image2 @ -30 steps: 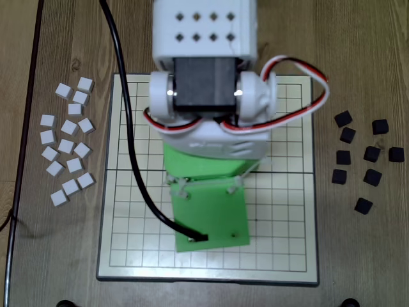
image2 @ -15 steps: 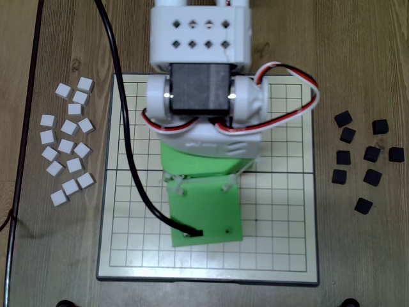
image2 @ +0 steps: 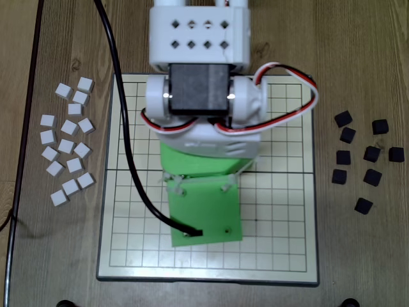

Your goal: Grasp a Black stone and put it on the board on position (0,0).

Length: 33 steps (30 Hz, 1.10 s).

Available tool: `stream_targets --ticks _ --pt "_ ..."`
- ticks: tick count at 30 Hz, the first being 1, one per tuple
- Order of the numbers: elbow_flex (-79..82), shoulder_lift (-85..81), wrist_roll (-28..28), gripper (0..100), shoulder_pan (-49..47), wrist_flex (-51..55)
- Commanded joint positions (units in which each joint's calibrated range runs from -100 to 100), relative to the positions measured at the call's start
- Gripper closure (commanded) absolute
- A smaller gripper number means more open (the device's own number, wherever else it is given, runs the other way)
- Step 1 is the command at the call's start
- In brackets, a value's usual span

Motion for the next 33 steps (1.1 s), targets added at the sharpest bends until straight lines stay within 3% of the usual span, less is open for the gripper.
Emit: stream_targets --ticks 1,33 --pt "-0.33 -4.7 0.1 94 0.47 -0.29" --pt "0.82 -4.87 -0.1 88 0.2 -1.04"
